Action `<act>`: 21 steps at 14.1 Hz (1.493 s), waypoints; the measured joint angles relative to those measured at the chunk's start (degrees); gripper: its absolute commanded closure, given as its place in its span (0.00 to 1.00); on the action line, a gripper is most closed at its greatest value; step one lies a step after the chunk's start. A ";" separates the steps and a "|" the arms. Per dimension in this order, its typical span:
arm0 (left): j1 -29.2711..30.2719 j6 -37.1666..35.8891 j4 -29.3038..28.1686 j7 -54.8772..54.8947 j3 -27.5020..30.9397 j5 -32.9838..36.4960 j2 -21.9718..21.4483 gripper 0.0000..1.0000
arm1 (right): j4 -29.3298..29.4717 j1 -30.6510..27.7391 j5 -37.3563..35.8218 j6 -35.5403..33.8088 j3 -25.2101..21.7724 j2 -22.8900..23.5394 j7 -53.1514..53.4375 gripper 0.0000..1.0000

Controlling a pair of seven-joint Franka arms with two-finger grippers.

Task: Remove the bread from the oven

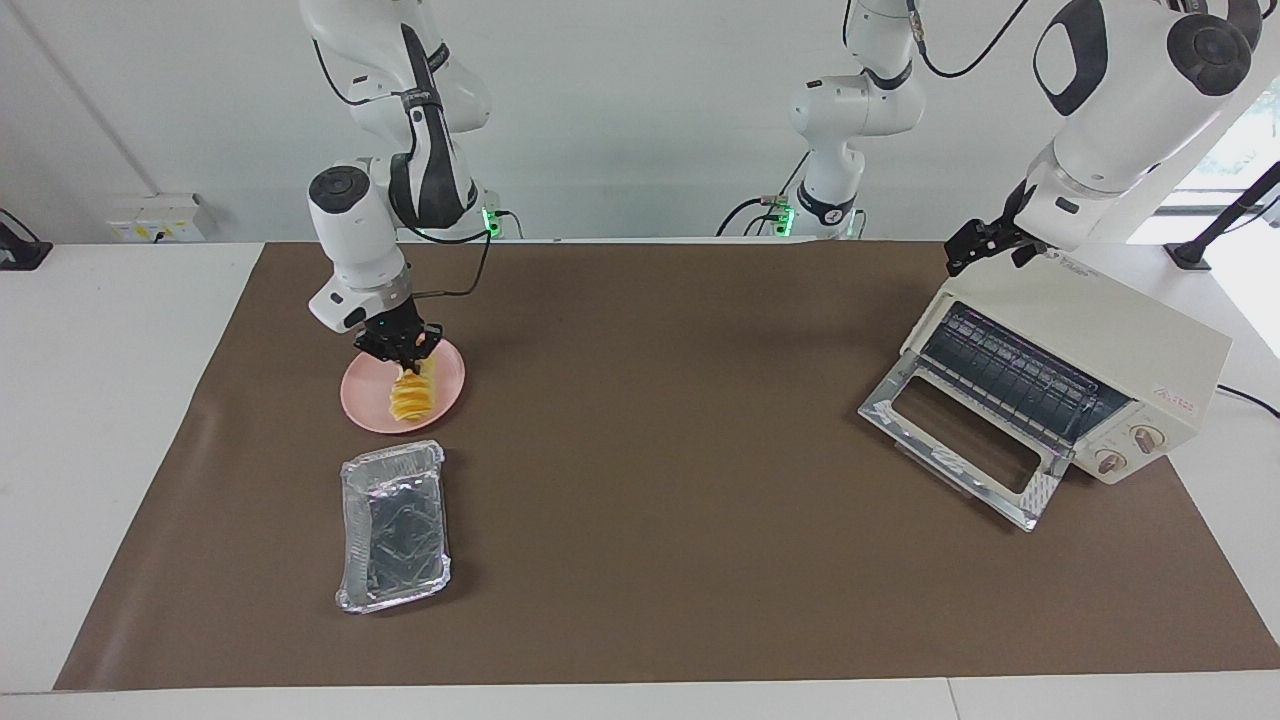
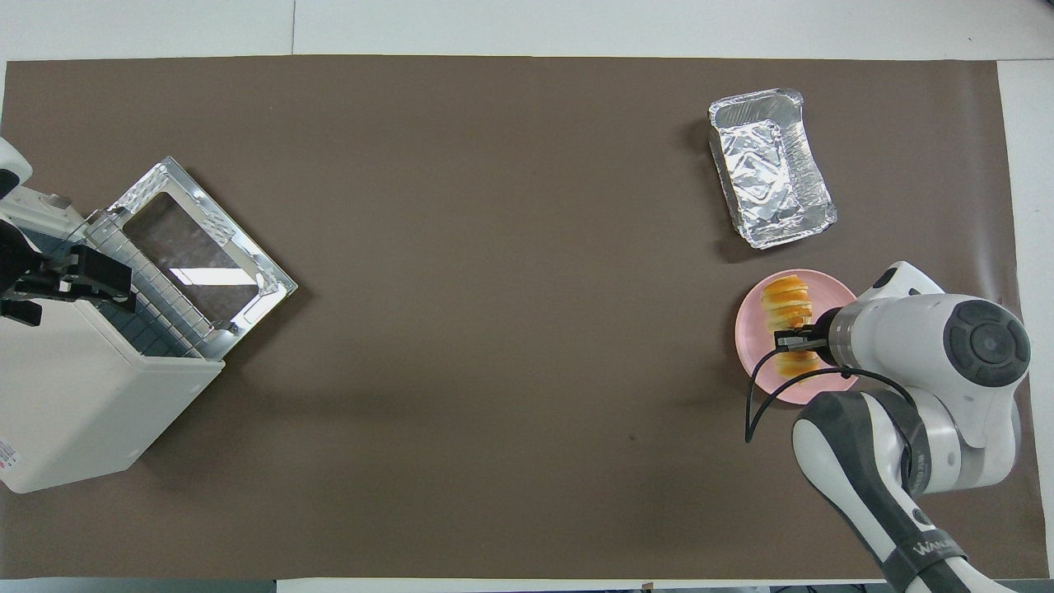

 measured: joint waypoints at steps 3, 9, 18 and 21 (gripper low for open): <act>0.00 0.00 0.00 0.00 0.00 0.00 0.00 0.00 | -0.02 0.00 0.00 0.03 0.00 -0.03 -0.01 0.00; 0.00 0.00 0.00 0.00 0.00 0.00 0.00 0.00 | 2.22 -0.13 0.00 -2.71 -0.02 -0.23 -3.42 0.00; 0.00 0.00 0.00 0.00 0.00 0.00 0.00 0.00 | 31.59 -1.08 0.09 -36.20 -0.09 -0.30 -8.29 0.00; 0.00 0.00 0.00 0.00 0.00 0.00 0.00 0.00 | 39.95 -1.86 0.13 -47.77 -0.11 0.01 -11.08 0.00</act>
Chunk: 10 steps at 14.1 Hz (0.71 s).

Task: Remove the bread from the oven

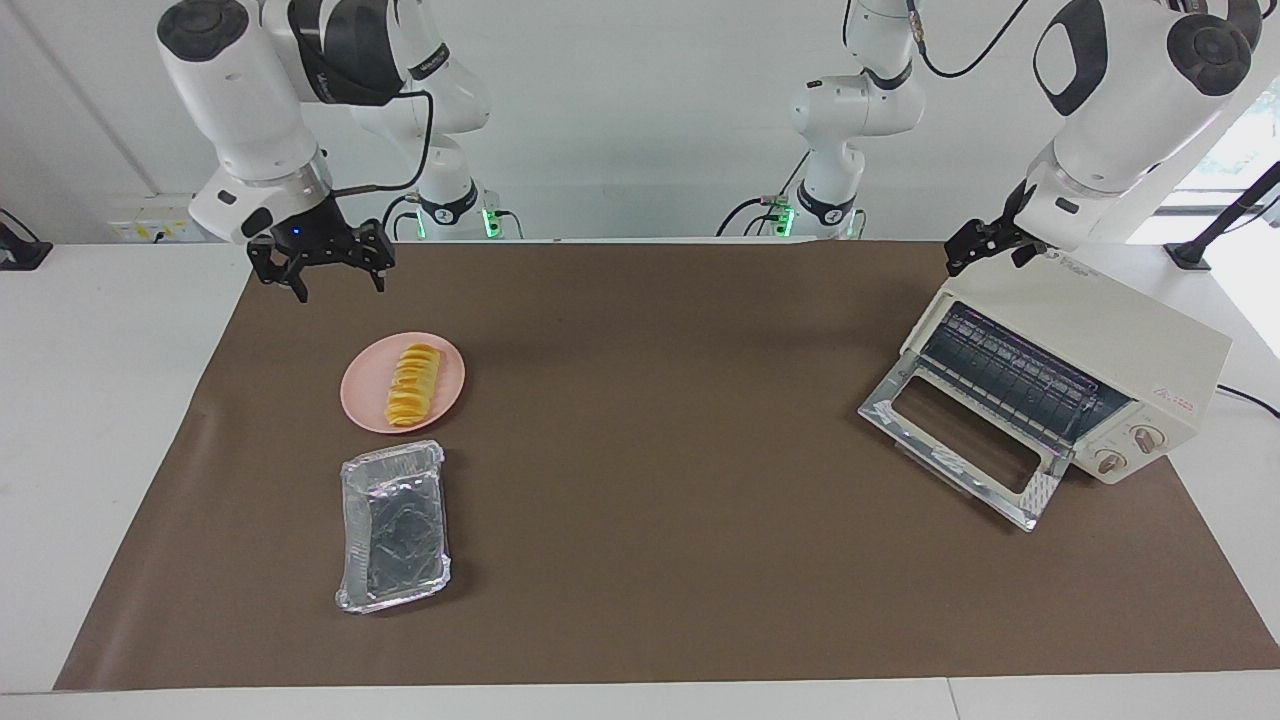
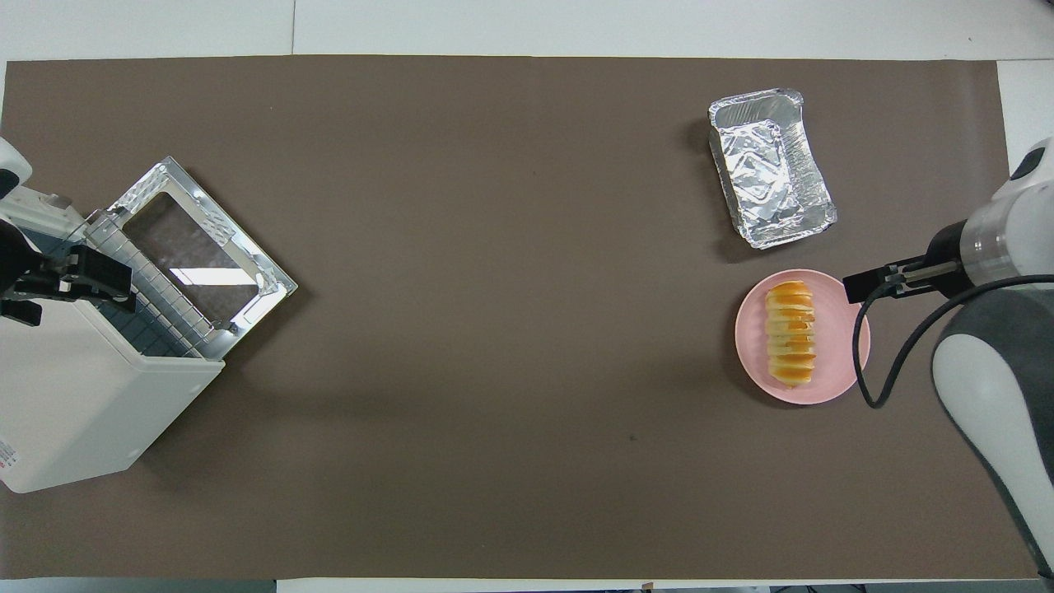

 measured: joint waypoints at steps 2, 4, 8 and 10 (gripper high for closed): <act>0.00 0.00 0.00 0.00 0.00 0.00 0.00 0.00 | 4.53 -0.84 0.03 -6.38 -0.07 0.43 -1.20 0.00; 0.00 0.00 0.00 0.00 0.00 0.00 0.00 0.00 | 7.69 -1.32 0.03 -9.99 -0.08 1.28 -1.45 0.00; 0.00 0.00 0.00 0.00 0.00 0.00 0.00 0.00 | 8.71 -1.31 0.03 -10.51 0.03 3.00 -1.46 0.00; 0.00 0.00 0.00 0.00 0.00 0.00 0.00 0.00 | 8.72 -1.33 0.03 -10.14 0.01 3.34 -1.45 0.00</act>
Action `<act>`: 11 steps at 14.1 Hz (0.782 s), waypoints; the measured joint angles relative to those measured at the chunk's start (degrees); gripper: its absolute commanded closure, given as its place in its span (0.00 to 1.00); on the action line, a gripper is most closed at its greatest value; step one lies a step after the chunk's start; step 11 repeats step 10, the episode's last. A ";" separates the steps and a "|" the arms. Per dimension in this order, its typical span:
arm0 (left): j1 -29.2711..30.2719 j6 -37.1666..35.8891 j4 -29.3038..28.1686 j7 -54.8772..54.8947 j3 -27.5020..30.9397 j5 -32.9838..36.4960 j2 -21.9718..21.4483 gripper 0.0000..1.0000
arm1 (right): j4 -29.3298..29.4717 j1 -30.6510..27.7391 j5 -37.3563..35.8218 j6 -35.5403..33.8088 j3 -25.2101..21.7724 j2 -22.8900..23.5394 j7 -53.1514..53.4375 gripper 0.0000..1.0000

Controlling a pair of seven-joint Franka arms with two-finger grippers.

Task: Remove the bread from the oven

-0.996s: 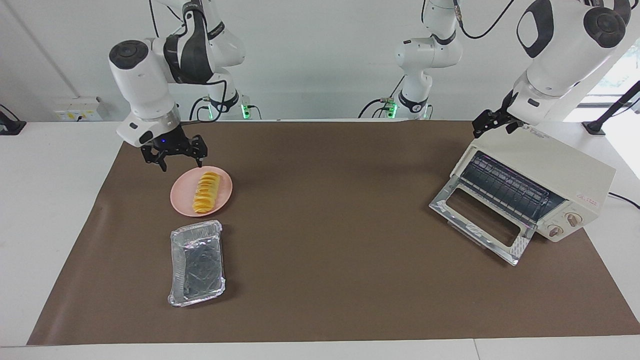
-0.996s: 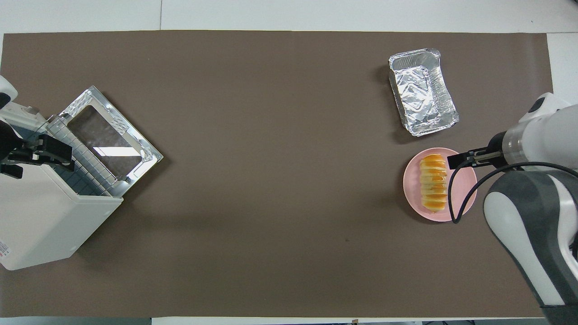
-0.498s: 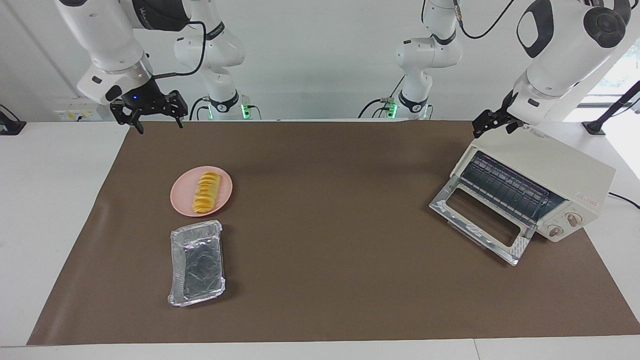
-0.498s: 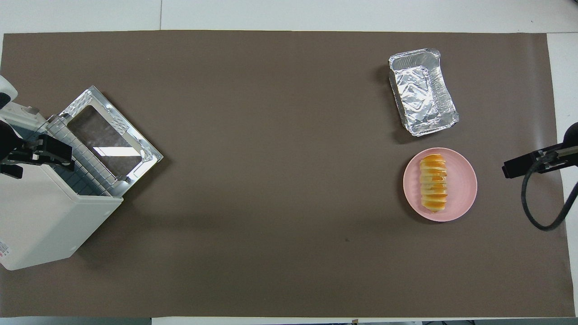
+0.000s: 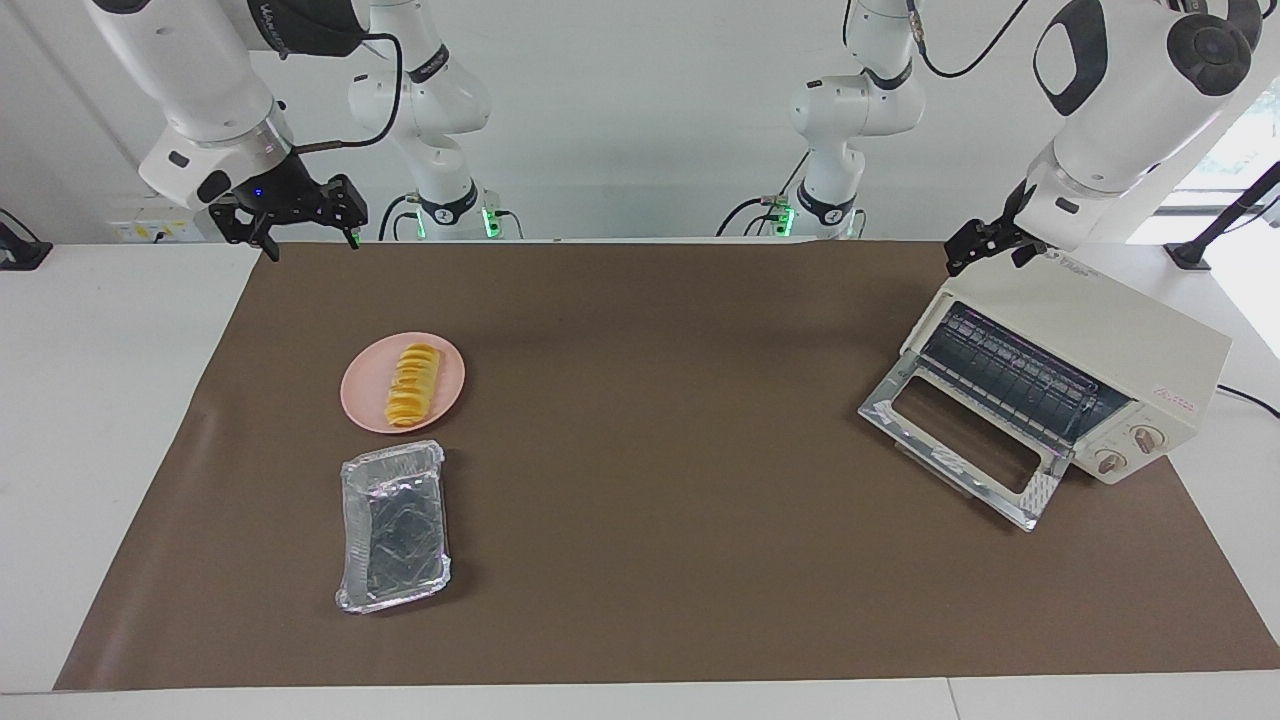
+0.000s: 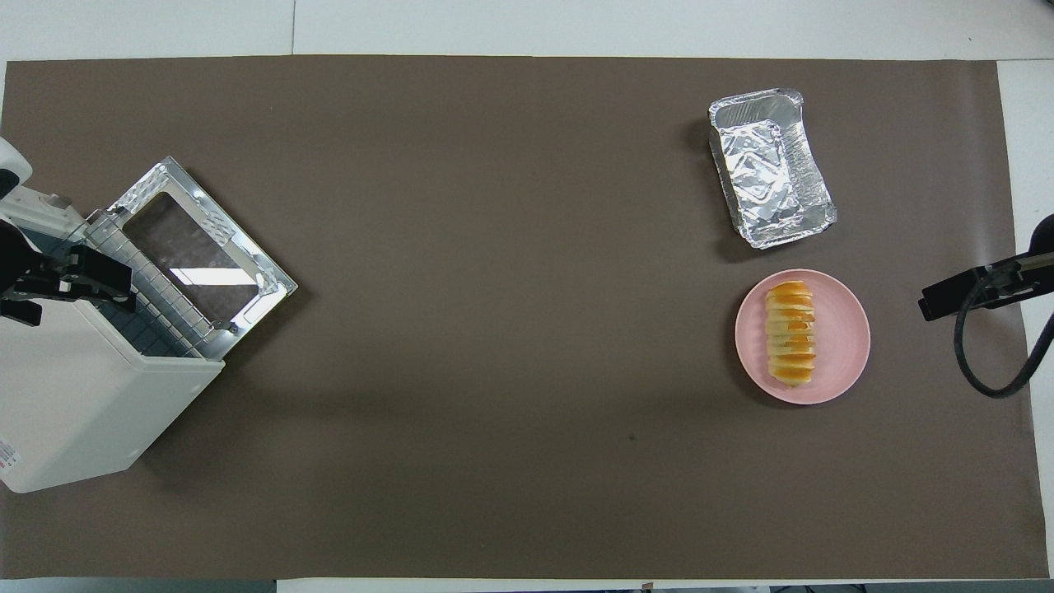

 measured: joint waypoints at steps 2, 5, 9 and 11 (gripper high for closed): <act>0.00 0.00 0.00 0.00 0.00 0.00 0.00 0.00 | 0.08 -0.37 0.00 0.19 -0.08 0.05 0.01 0.00; 0.00 0.00 0.00 0.00 0.00 0.00 0.00 0.00 | 0.20 -1.19 0.00 0.19 -0.12 0.05 0.01 0.00; 0.00 0.00 0.00 0.00 0.00 0.00 0.00 0.00 | 0.21 -1.23 0.00 0.19 -0.09 0.05 0.01 0.00; 0.00 0.00 0.00 0.00 0.00 0.00 0.00 0.00 | 0.23 -1.23 0.00 0.19 -0.09 0.05 0.01 0.00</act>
